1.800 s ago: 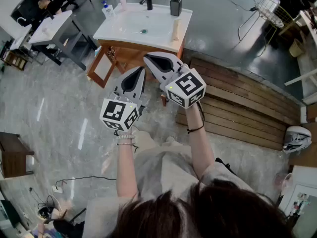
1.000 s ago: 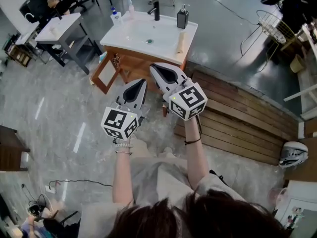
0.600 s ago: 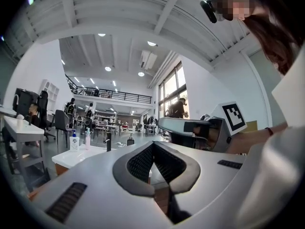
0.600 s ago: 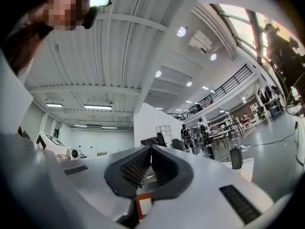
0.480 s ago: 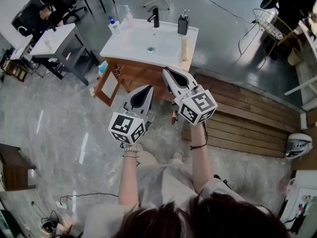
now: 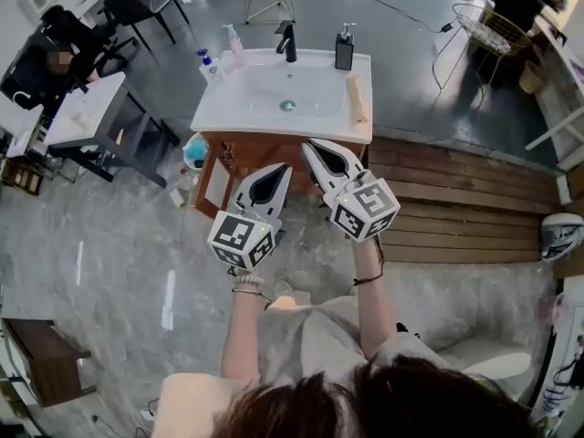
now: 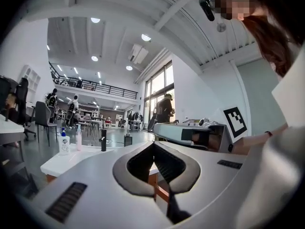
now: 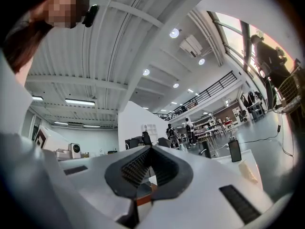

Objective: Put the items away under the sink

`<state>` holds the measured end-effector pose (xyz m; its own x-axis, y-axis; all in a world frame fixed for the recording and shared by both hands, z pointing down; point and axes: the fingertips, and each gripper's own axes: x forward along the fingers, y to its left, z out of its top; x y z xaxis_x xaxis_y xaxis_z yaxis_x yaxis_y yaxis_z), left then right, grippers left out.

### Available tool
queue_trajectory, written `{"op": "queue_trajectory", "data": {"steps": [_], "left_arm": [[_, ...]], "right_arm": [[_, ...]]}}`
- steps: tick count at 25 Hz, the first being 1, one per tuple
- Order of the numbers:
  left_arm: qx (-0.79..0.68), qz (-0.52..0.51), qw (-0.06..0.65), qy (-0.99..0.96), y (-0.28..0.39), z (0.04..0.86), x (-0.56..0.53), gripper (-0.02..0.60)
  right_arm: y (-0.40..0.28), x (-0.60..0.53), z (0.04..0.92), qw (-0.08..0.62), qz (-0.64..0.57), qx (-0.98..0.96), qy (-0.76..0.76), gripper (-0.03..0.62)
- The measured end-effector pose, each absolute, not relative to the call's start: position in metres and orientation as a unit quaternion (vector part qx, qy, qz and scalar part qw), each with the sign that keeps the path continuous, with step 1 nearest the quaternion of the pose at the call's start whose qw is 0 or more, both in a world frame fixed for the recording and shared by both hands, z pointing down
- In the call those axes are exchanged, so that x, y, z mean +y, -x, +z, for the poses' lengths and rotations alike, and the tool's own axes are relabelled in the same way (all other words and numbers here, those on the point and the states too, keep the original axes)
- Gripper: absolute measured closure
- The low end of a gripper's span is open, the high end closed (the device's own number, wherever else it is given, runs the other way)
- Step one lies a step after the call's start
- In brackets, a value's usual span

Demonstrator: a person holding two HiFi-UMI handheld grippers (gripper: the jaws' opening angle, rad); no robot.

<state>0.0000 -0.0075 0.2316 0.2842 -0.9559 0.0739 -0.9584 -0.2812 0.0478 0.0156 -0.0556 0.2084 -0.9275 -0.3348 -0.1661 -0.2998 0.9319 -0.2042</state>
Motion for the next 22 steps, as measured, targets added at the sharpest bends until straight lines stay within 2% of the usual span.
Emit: {"op": "queue_trajectory", "data": {"steps": [13, 22], "left_arm": [[-0.553, 0.009, 0.050, -0.832, 0.071, 0.244, 0.011, 0.581], [-0.540, -0.003, 0.062, -0.839, 0.084, 0.251, -0.002, 0.581]], "right_arm": [[0.057, -0.038, 0.217, 0.094, -0.080, 0.968, 0.219, 0.577], [0.066, -0.054, 0.226, 0.080, -0.087, 0.965, 0.235, 0.577]]}}
